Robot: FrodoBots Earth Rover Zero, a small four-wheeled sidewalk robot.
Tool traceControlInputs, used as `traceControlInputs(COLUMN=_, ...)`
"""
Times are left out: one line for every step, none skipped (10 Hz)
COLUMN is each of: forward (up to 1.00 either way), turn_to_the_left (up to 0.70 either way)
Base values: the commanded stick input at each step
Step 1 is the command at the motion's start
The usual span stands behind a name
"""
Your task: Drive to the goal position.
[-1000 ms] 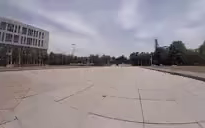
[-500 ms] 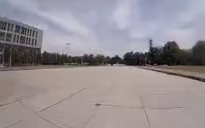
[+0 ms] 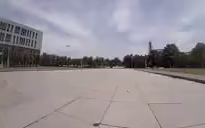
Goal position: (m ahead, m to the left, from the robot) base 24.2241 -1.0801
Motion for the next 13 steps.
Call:
traceControlInputs(forward=1.0, turn_to_the_left=0.0)
traceControlInputs(forward=1.0, turn_to_the_left=-0.07)
traceControlInputs(forward=1.0, turn_to_the_left=-0.3)
traceControlInputs(forward=1.0, turn_to_the_left=-0.4)
traceControlInputs(forward=1.0, turn_to_the_left=-0.4)
traceControlInputs(forward=1.0, turn_to_the_left=-0.4)
traceControlInputs(forward=1.0, turn_to_the_left=-0.26)
traceControlInputs(forward=1.0, turn_to_the_left=-0.01)
traceControlInputs(forward=1.0, turn_to_the_left=0.0)
traceControlInputs(forward=1.0, turn_to_the_left=0.0)
traceControlInputs(forward=1.0, turn_to_the_left=0.0)
traceControlInputs(forward=1.0, turn_to_the_left=0.0)
traceControlInputs(forward=1.0, turn_to_the_left=0.0)
